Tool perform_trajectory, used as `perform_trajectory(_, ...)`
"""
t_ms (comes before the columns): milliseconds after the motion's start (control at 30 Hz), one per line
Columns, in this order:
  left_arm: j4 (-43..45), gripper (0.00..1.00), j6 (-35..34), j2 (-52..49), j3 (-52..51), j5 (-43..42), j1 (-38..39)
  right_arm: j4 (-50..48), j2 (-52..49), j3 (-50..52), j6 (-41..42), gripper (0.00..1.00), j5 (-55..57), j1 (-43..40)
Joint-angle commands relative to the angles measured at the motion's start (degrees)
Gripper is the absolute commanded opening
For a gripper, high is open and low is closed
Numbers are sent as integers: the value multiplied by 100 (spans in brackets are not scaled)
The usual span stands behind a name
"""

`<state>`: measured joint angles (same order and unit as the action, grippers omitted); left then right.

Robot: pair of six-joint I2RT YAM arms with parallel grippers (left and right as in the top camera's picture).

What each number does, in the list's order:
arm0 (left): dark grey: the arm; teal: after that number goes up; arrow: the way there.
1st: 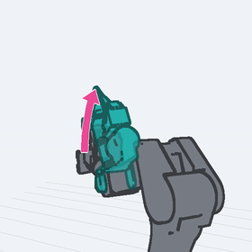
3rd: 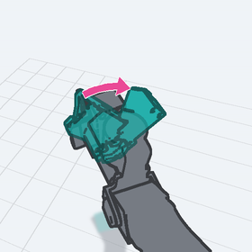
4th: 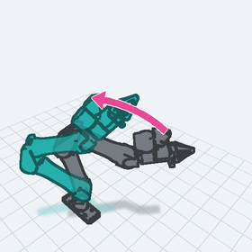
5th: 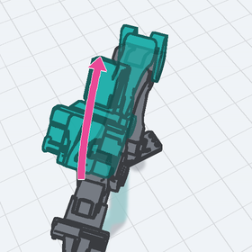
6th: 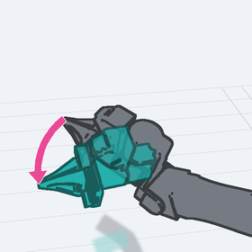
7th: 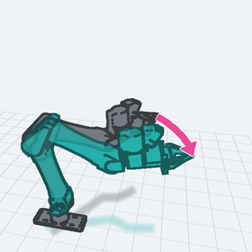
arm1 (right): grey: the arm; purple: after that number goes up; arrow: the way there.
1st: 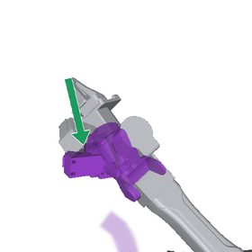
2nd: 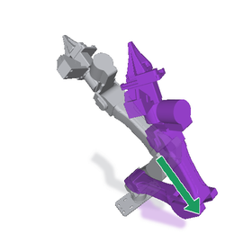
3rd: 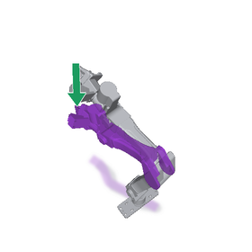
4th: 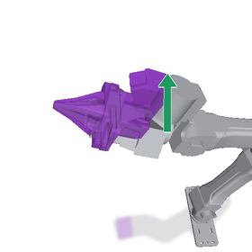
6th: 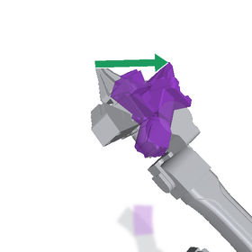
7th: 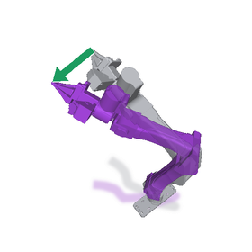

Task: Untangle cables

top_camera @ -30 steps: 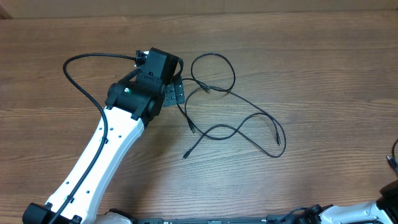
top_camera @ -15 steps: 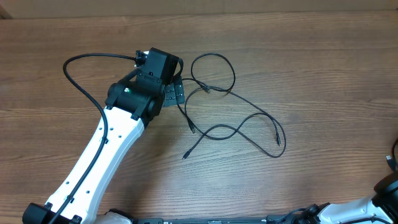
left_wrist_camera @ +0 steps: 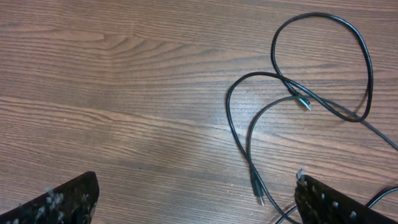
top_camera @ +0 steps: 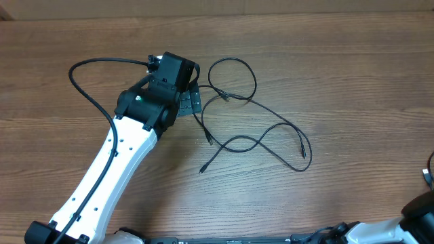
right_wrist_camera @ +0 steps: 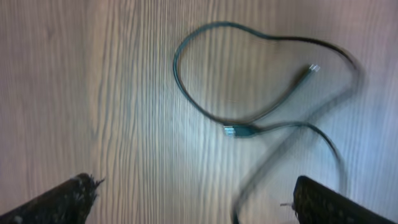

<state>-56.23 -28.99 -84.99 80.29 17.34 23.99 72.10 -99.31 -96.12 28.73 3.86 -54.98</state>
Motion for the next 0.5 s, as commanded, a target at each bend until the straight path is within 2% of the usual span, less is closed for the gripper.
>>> perform_trajectory(0, -11, 100, -61, 66, 50, 20, 2, 474, 745, -662, -76, 100, 59, 39)
perform_trajectory(133, -11, 100, -61, 66, 50, 20, 2, 409, 1233, -680, -1231, 100, -1447, 376)
perform_trajectory(200, -11, 100, -61, 63, 50, 20, 2, 374, 1241, -675, -1993, 100, -2374, 1010)
perform_trajectory(267, -11, 100, -61, 66, 50, 20, 2, 278, 1241, -675, -2181, 100, -2540, 1515)
perform_trajectory(333, -11, 100, -61, 66, 50, 20, 2, 164, 1204, -671, -2096, 100, -2544, 2205)
perform_trajectory(367, -11, 100, -61, 63, 50, 20, 2, 96, 1102, -671, -1550, 100, -2542, 2719)
perform_trajectory(467, -11, 100, -61, 66, 50, 20, 2, -116, 684, -658, -605, 100, -2544, 3639)
